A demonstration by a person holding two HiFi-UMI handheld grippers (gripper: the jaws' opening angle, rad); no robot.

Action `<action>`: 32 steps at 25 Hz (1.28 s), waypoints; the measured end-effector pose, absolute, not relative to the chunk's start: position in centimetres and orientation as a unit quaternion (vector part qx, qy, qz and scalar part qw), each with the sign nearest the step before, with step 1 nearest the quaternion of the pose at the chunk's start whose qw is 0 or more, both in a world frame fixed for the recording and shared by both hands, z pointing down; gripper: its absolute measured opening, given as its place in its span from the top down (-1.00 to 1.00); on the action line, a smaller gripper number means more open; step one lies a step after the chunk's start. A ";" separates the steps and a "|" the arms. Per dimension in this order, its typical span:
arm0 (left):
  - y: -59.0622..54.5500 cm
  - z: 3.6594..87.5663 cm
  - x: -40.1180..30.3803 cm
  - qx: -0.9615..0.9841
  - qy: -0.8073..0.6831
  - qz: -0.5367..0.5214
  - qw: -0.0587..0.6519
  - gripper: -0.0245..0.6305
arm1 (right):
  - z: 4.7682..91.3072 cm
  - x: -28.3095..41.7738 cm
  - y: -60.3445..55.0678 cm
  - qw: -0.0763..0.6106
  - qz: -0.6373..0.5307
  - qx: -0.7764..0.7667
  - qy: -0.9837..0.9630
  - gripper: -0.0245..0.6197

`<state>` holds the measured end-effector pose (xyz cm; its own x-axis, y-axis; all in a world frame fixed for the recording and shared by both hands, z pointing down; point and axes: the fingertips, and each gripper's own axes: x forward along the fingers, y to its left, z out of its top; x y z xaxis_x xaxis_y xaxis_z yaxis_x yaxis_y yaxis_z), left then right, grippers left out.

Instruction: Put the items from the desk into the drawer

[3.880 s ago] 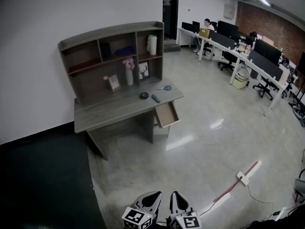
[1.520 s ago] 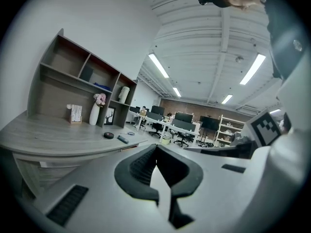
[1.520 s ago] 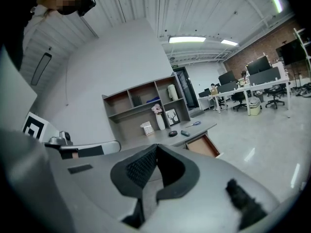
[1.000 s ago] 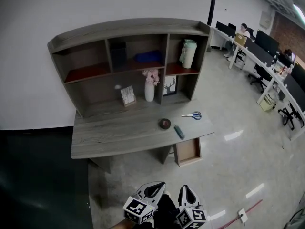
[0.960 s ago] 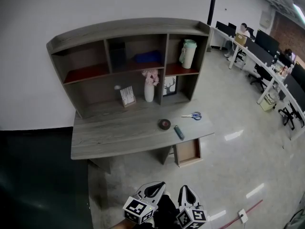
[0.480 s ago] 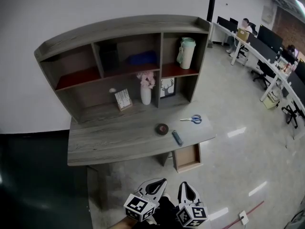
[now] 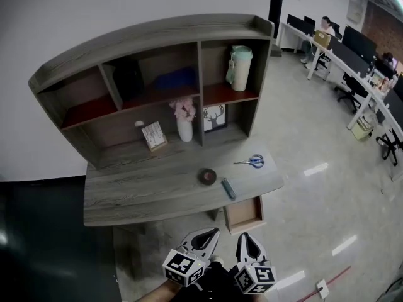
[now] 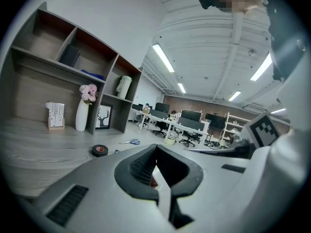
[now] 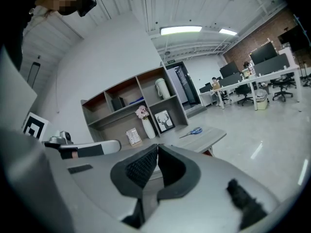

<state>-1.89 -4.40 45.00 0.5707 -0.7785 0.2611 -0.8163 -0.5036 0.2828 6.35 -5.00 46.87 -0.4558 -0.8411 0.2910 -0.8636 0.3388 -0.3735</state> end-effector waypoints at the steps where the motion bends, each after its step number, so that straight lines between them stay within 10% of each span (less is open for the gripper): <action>1: -5.0 45.1 -1.7 0.865 -0.461 0.049 0.191 0.90 | 47.0 6.5 -5.6 0.023 0.244 0.521 -0.818 0.91; 32: -17.2 48.3 -3.5 0.856 -0.477 0.051 0.192 0.90 | 51.3 4.4 -17.6 0.043 0.244 0.511 -0.823 0.90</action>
